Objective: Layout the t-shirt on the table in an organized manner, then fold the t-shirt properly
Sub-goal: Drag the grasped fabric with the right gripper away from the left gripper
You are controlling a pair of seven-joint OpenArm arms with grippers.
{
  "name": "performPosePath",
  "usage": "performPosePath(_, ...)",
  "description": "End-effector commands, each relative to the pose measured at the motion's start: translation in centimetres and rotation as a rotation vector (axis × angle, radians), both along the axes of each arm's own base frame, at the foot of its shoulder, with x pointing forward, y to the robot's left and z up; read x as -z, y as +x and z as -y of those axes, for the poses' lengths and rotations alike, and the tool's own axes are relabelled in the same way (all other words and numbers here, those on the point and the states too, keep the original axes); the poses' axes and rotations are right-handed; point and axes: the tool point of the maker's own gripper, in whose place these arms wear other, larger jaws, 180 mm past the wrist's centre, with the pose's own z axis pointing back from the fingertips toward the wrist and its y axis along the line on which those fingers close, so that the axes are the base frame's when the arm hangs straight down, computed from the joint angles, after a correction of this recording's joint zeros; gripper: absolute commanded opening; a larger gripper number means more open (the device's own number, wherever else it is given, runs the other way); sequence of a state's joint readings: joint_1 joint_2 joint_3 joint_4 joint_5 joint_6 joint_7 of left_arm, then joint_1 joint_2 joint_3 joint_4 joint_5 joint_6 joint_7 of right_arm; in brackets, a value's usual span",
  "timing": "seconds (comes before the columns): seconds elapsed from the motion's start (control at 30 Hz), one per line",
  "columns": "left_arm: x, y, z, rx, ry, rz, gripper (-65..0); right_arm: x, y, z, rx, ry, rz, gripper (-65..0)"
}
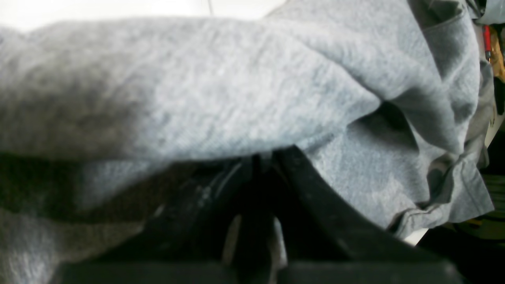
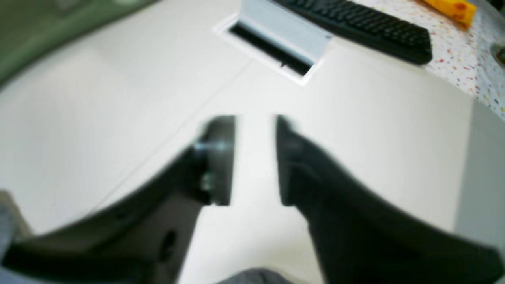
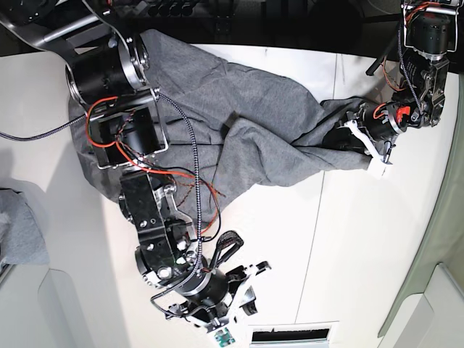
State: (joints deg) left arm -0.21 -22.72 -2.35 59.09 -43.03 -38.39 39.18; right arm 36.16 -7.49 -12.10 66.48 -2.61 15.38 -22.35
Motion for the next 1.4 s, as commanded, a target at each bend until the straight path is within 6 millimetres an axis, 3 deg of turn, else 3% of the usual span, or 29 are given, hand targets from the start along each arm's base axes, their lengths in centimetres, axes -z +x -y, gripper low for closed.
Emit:
performPosePath(0.0, 3.1, -4.5, -2.1, 0.079, 0.159, -0.200, -65.0, -1.4, 0.4, -0.1, 0.008, 0.026, 0.015, -35.0)
performPosePath(0.1, 3.2, -4.8, -2.0, 0.080, 0.158, -0.207, -65.0, 2.5, -1.4, 0.6, 0.021, 0.031, -0.124, -32.4)
performPosePath(0.27, 2.9, -4.4, -1.8, 0.070, 0.136, -0.199, -65.0, 9.4, -7.6, -1.3, -0.101, 0.069, -0.297, -32.4)
performPosePath(0.4, 2.7, -4.2, -1.5, 0.066, 0.120, -0.191, -65.0, 12.7, -11.8, -2.7, -0.166, 0.102, -0.389, -32.5)
performPosePath(0.57, 2.7, -4.2, -1.5, 0.069, 0.119, -0.191, -65.0, 15.1, -15.1, -3.9, -0.217, 0.067, -0.445, -32.9)
performPosePath(0.63, 2.7, -4.3, -1.4, 0.069, 0.115, -0.194, -65.0, 15.6, -15.7, -4.1, -0.225, 0.037, -0.449, -39.2)
performPosePath(0.7, 2.6, -4.3, -1.4, 0.069, 0.111, -0.196, -65.0, 15.9, -15.9, -4.3, -0.240, -0.009, -0.436, -52.1)
performPosePath(0.77, 2.6, -4.3, -1.4, 0.068, 0.109, -0.197, -65.0, 15.5, -15.5, -4.5, -0.251, -0.029, -0.385, -64.4)
performPosePath(0.8, 2.6, -4.3, -1.3, 0.068, 0.109, -0.197, -65.0, 15.2, -15.1, -4.6, -0.251, -0.033, -0.351, -65.0)
performPosePath(1.03, 2.7, -5.4, -0.9, 0.131, 0.098, -0.220, -65.0, 10.6, -9.8, -3.9, -0.236, -0.103, -0.162, -65.0)
performPosePath(1.33, 2.8, -6.6, -0.9, 0.138, 0.072, -0.238, -65.0, 0.9, -1.8, -1.9, -0.146, -0.088, 0.044, -65.0)
performPosePath(1.37, 2.8, -6.6, -0.9, 0.138, 0.072, -0.239, -65.0, 0.1, -1.3, -1.6, -0.137, -0.085, 0.057, -52.1)
